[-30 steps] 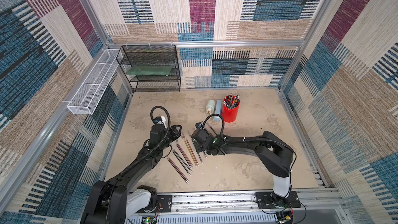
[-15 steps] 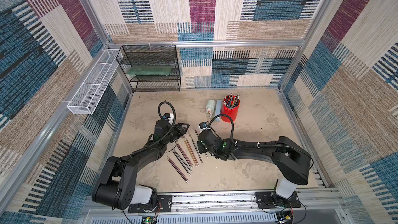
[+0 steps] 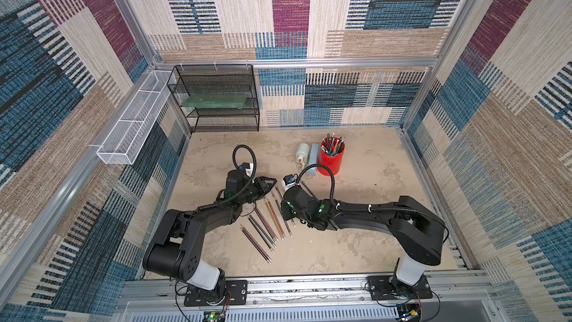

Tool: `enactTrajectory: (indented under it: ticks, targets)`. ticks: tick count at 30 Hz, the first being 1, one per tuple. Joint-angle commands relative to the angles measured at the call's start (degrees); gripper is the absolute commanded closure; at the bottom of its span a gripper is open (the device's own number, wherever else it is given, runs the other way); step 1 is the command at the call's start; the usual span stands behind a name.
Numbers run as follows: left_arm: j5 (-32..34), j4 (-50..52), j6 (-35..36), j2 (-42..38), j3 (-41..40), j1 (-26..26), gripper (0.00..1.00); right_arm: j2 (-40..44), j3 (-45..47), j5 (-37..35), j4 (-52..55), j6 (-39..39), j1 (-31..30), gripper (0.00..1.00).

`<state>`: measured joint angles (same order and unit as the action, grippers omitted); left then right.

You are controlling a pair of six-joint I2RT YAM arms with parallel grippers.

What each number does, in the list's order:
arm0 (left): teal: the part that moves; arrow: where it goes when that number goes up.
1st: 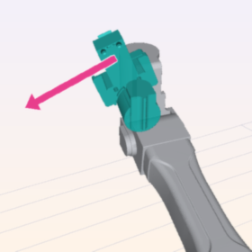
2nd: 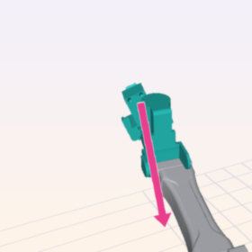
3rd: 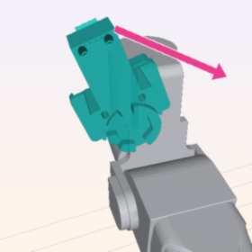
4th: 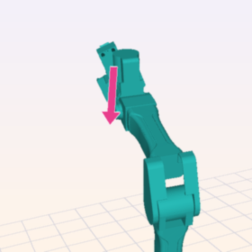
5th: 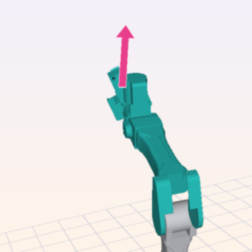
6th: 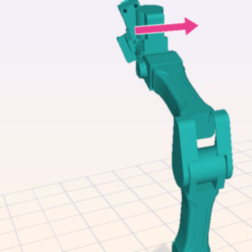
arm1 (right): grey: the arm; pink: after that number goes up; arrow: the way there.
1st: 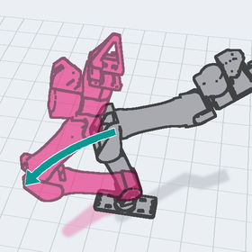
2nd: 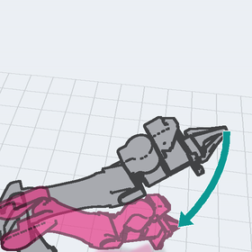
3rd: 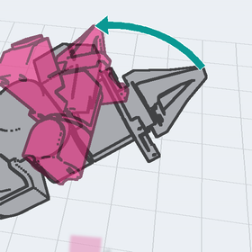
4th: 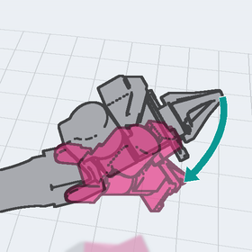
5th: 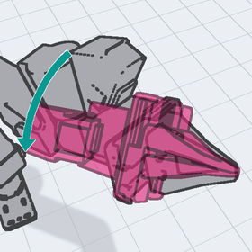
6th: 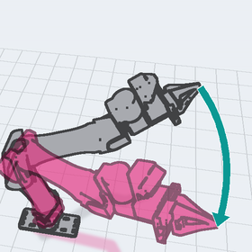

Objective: Remove the protective cover of the pencils
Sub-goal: Remove the protective sleeve from the pencil.

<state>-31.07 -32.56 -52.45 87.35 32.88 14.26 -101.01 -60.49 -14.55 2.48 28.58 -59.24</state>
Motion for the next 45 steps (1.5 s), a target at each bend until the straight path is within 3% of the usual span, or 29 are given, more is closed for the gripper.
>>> enactTrajectory:
  ticks: [1, 18, 22, 28, 32, 35, 45]
  targets:
    - [-1.05, -1.53, -0.95, 0.34, 0.71, -0.20, 0.62, -0.16, -0.98, 0.09, -1.40, -0.33, -0.08, 1.00]
    - [-1.19, -1.55, -1.36, 0.21, 0.53, -0.12, 0.74, -2.00, -3.93, -0.22, -0.88, -1.05, -0.08, 1.00]
    - [-0.83, -0.50, -0.90, 0.01, 0.80, -0.18, 0.83, -2.36, -4.49, -0.65, 0.06, -1.13, -0.08, 1.00]
    - [-0.88, -0.49, -0.83, -0.06, 0.87, -0.11, 0.89, -2.72, -4.48, -0.33, -0.44, -0.98, -0.08, 1.00]
    - [-0.83, 0.29, -0.54, 0.43, 1.28, -0.13, 0.92, -3.73, -5.97, -0.48, 0.90, -1.07, -0.08, 0.78]
    - [-1.18, 0.05, -0.77, 0.63, 1.34, -0.13, 0.93, -4.60, -6.64, -0.32, 0.88, -0.98, -0.08, 0.75]
    - [-0.40, 1.92, 0.28, 0.67, 1.91, -0.20, 0.95, -5.04, -6.67, 0.83, 0.74, -1.10, -0.10, 1.00]
